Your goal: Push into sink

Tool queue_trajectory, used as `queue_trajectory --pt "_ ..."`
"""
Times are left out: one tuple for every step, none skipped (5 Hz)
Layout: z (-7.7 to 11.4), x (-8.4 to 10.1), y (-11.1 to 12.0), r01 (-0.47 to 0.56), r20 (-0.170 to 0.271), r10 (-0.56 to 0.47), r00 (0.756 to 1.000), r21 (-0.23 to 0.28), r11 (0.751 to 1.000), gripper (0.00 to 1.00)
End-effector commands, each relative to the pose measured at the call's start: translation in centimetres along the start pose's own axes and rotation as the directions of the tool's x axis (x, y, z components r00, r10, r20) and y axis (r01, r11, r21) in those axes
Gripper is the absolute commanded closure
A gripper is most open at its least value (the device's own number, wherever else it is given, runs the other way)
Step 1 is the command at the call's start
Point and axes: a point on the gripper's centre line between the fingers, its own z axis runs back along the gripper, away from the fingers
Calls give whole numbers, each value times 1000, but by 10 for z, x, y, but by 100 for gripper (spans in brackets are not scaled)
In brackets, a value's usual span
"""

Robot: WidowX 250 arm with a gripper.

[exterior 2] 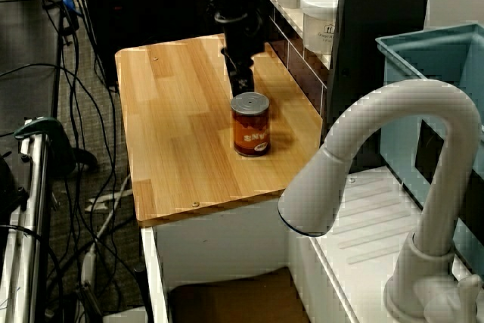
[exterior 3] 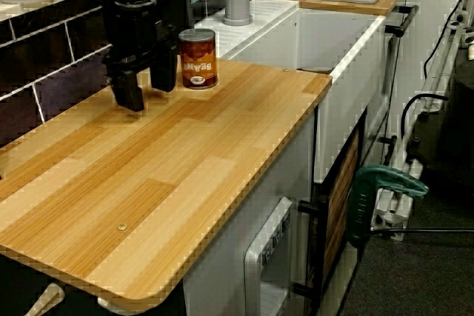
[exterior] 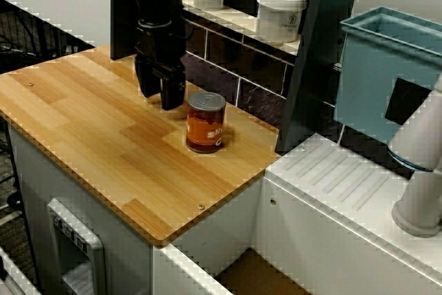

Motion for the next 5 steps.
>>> queue_trajectory --pt "19 12 -29 -13 63 15 998 -27 1000 0" --pt "24 6 -68 38 60 -34 998 -55 998 0" --pt "26 -6 -102 91 47 -88 995 -62 994 0" --pt "35 -14 -128 129 47 -125 991 -82 988 0" --pt "39 -22 -156 153 53 -150 987 -63 986 0"
